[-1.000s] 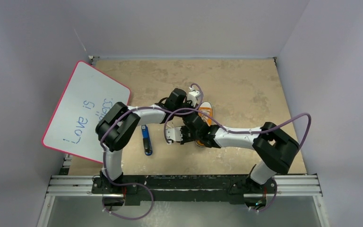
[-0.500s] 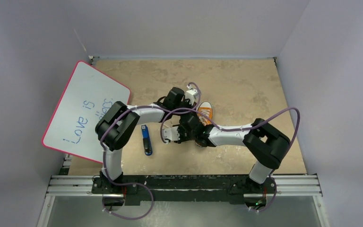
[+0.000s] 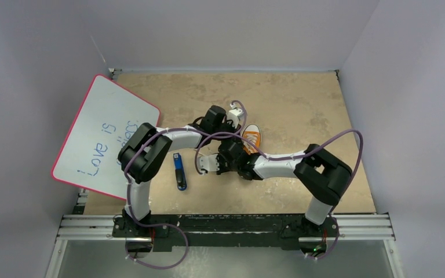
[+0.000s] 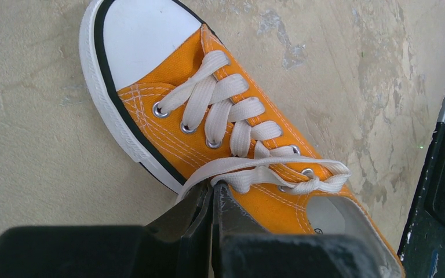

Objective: Tie the shoes

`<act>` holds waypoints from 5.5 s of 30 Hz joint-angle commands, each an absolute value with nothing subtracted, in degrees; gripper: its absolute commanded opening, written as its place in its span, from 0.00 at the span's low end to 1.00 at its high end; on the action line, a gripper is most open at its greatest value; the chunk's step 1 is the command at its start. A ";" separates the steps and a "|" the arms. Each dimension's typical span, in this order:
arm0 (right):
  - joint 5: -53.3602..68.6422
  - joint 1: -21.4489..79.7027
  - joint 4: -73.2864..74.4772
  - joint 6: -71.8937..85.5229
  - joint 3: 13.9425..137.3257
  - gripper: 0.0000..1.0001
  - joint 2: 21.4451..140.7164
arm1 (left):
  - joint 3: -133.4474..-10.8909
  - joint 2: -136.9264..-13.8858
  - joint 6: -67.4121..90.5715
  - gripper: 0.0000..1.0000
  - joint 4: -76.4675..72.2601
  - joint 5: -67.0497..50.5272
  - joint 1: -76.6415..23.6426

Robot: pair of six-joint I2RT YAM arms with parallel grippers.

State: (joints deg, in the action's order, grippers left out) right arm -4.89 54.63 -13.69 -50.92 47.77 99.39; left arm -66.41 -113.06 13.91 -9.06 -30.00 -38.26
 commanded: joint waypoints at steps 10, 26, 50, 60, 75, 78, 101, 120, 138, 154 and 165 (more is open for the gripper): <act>14.75 54.04 -2.43 -45.61 44.09 0.00 81.44 | -69.30 -112.90 13.80 0.00 -6.48 -29.58 -38.89; -0.93 54.14 -11.14 -52.79 50.48 0.24 95.40 | -78.38 -118.38 -5.75 0.00 9.78 -36.99 -38.76; -3.29 51.13 -13.00 -53.43 53.50 0.37 105.35 | -80.85 -120.81 -6.89 0.00 12.57 -32.61 -38.41; 8.36 49.22 -7.69 -53.72 52.41 0.00 102.78 | -81.31 -121.38 -6.33 0.00 11.79 -33.86 -38.34; 24.29 49.11 7.31 -32.85 52.63 0.00 80.45 | -76.60 -115.73 2.79 0.00 5.75 -35.66 -37.61; 23.52 49.13 10.52 -15.60 53.80 0.00 76.71 | -75.51 -114.26 5.57 0.00 4.40 -36.09 -37.60; -14.18 43.66 38.73 36.50 51.33 0.00 58.28 | -66.31 -105.62 32.86 0.00 -22.06 -40.66 -37.57; -0.26 27.29 36.32 31.38 47.74 0.00 72.02 | -66.68 -102.50 32.97 0.00 -17.27 -36.40 -37.67; 28.90 19.68 20.41 0.98 50.91 0.60 75.55 | -67.26 -102.74 31.24 0.00 -13.60 -35.77 -37.68; 50.12 11.78 4.75 -1.90 40.51 0.51 79.74 | -66.64 -101.43 30.67 0.00 -13.09 -36.28 -37.71; 46.75 11.81 7.41 -0.50 41.43 0.29 82.37 | -67.60 -101.22 30.06 0.00 -11.97 -36.61 -37.64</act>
State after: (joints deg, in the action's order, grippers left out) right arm 47.31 12.03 7.20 -0.45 40.23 85.60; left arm -65.78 -104.60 31.70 -11.07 -35.77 -37.58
